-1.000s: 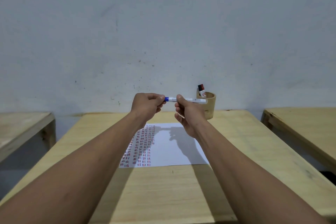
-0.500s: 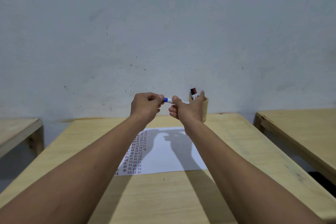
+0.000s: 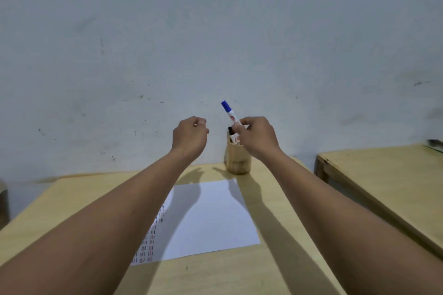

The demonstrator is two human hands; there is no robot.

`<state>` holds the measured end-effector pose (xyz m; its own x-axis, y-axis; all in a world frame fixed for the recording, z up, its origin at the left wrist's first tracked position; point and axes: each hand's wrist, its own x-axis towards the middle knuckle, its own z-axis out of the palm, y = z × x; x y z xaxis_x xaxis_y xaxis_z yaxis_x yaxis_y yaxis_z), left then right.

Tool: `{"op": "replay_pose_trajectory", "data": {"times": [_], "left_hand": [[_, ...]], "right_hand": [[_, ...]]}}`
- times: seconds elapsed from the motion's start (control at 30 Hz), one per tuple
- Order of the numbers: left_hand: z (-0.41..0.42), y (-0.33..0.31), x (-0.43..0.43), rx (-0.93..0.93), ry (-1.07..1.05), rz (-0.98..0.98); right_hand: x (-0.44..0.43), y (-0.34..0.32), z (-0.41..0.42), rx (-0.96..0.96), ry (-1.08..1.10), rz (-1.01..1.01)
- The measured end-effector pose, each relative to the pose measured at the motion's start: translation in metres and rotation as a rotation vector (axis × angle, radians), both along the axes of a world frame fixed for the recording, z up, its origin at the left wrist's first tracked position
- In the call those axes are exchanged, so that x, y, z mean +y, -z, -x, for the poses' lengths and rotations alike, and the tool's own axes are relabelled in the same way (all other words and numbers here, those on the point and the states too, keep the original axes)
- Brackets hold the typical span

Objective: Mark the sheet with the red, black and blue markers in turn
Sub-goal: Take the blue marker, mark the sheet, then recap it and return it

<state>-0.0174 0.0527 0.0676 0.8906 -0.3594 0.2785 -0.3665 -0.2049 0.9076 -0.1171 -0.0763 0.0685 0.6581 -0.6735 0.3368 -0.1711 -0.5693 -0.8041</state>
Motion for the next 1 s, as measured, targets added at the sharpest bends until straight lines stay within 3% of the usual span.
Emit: {"op": "replay_pose_trajectory", "data": {"times": [0.17,0.37,0.73,1.0], "left_hand": [[-0.006,0.043,-0.033,-0.049,0.054,-0.231],[-0.016,0.08,-0.075,-0.003,0.143,-0.325],[-0.024,0.102,-0.097,0.011,0.163,-0.246],[-0.027,0.102,-0.098,-0.016,0.159,-0.246]], "right_hand": [[-0.038,-0.012,-0.009,-0.111,0.049,0.043],[-0.067,-0.008,-0.03,-0.178,0.063,0.052],[-0.081,0.047,-0.061,0.163,0.052,0.062],[-0.079,0.046,-0.065,0.316,0.095,0.029]]}}
